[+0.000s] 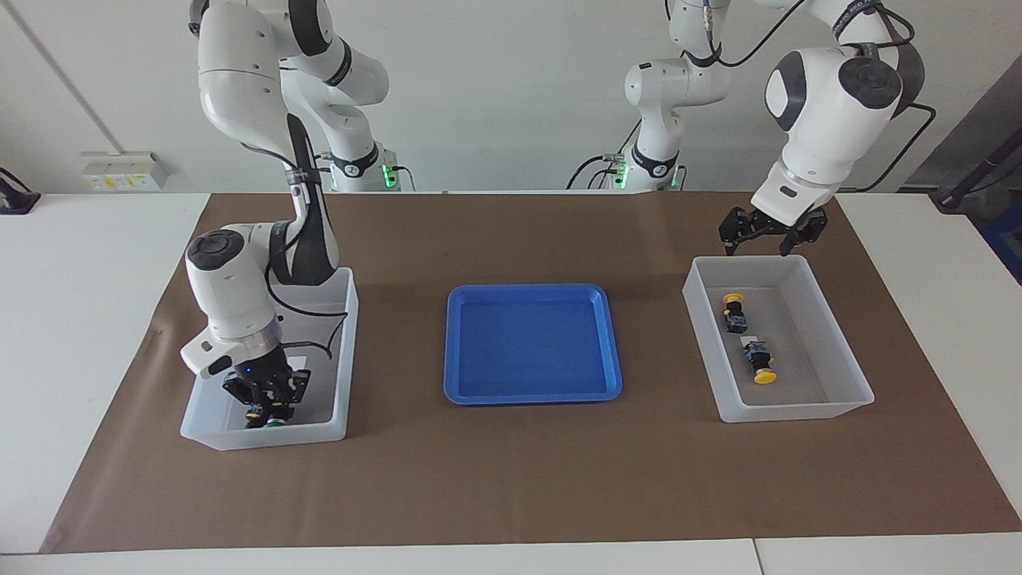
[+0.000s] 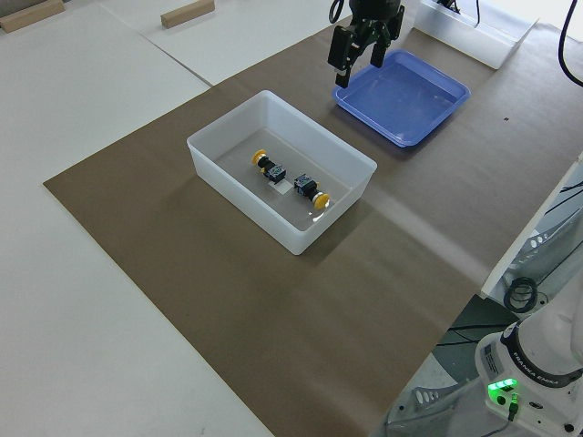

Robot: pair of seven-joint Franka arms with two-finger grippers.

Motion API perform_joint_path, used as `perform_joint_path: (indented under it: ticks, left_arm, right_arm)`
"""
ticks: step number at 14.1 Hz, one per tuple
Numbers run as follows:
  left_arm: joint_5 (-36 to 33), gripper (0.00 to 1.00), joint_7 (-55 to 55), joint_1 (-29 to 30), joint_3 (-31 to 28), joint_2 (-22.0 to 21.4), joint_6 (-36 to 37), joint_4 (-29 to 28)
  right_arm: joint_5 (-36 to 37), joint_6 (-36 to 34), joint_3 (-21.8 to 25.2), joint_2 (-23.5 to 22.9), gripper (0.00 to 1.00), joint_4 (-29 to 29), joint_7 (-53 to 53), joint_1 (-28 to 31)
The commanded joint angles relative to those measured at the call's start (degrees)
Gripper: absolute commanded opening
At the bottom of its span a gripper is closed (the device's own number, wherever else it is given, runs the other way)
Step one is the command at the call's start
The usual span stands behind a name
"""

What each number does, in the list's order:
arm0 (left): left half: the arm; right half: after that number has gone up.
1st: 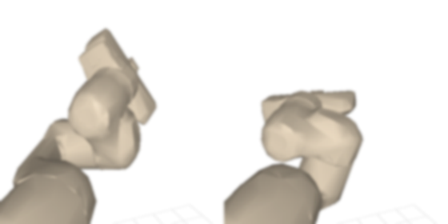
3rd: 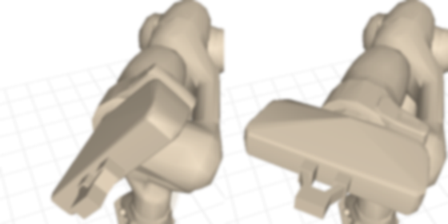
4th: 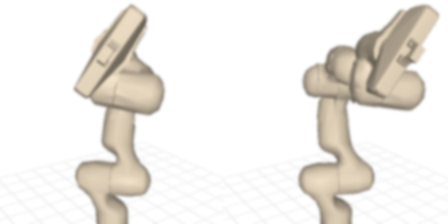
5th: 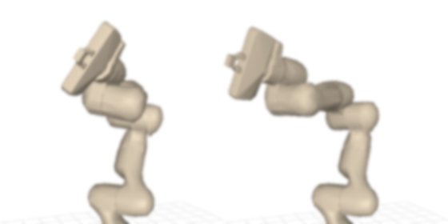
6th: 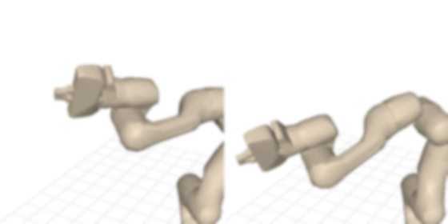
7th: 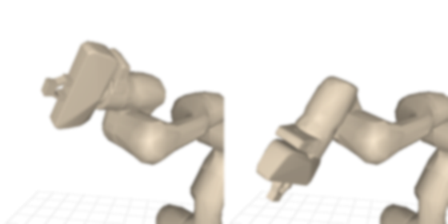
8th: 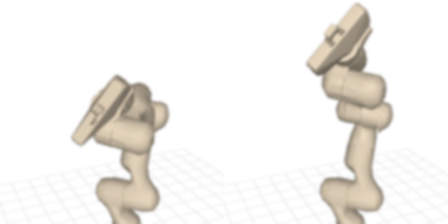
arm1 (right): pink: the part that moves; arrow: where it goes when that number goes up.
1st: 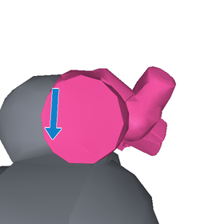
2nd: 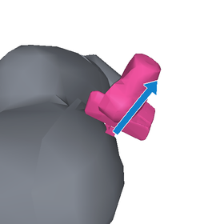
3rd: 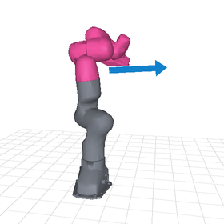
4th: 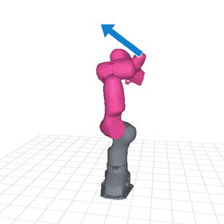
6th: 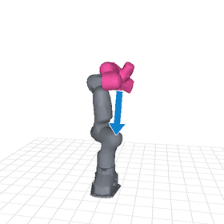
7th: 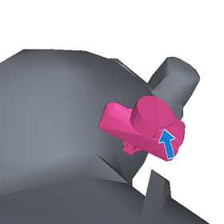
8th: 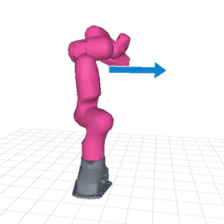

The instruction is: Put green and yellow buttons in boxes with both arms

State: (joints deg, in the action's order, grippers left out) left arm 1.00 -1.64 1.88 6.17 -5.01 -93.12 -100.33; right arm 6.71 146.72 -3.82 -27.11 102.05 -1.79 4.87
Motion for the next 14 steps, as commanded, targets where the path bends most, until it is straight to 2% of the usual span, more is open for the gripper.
perform_joint_path:
  ticks: [1, 3, 6, 7, 9, 10, 12, 14]
  left_arm:
    - [1.99, 1.0, 0.5, 0.32, -0.46, 0.62, 2.51, 3.12]
    - [2.08, 1.0, 0.93, 0.41, -0.55, 0.44, 2.15, 2.68]
    - [1.91, 1.0, 3.57, 0.23, -0.46, 0.62, 3.55, 3.73]
    - [1.73, 1.0, 3.66, 0.06, -0.37, 0.7, 4.95, 4.87]
    - [1.73, 1.0, 3.66, 0.32, -0.46, 2.89, 9.68, 11.26]
    - [1.73, 1.0, 3.66, 0.32, -0.46, 3.6, 10.32, 12.77]
    - [1.55, 1.0, 3.58, 0.32, -0.46, 3.43, 9.71, 11.65]
    - [1.55, 1.0, 3.31, 0.06, -0.46, 2.99, 9.53, 11.04]
  right_arm:
    - [-0.83, -0.21, -0.75, 1.26, 1.0, -0.36, 0.04, 0.05]
    - [-0.91, -3.96, -0.92, 4.33, 1.0, -0.36, -0.14, -0.13]
    - [-0.91, -15.55, -1.19, 10.91, 1.0, -0.27, -3.29, -1.26]
    - [-0.91, -19.68, -1.19, 13.37, 1.0, -0.27, -4.26, -1.62]
    - [-1.26, -26.37, -1.71, 17.77, 1.0, -0.36, -5.5, -1.89]
    - [-3.44, -29.8, -2.32, 20.32, 1.0, -0.71, -5.59, -1.89]
    - [-6.01, -36.83, -2.42, 23.67, 1.0, -2.63, -5.07, -1.8]
    - [-6.01, -44.56, -2.42, 24.3, 1.0, -7.54, -5.06, -1.8]
